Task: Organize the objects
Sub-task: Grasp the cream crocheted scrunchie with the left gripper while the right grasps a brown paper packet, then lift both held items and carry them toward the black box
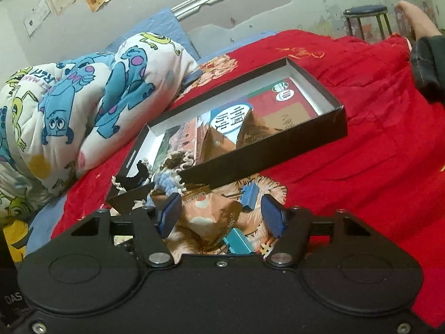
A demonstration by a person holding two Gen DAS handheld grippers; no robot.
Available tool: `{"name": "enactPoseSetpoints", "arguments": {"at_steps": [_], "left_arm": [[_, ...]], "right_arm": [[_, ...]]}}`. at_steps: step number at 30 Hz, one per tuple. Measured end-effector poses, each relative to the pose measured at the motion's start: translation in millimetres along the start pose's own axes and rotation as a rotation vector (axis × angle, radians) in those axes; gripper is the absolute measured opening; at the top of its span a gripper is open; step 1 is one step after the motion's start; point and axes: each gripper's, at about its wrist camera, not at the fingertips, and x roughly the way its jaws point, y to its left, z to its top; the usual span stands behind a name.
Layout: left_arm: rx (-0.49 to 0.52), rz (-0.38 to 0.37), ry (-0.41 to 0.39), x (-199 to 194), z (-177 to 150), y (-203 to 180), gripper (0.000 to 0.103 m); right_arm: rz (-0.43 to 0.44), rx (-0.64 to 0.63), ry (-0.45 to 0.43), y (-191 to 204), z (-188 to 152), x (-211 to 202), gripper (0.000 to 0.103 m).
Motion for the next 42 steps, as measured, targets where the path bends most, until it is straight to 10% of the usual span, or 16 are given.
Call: {"name": "enactPoseSetpoints", "arguments": {"at_steps": [42], "left_arm": [[-0.071,0.066,0.015,-3,-1,13,0.033]], "right_arm": [[0.078,0.172,-0.001,-13,-5,3,0.032]]}}
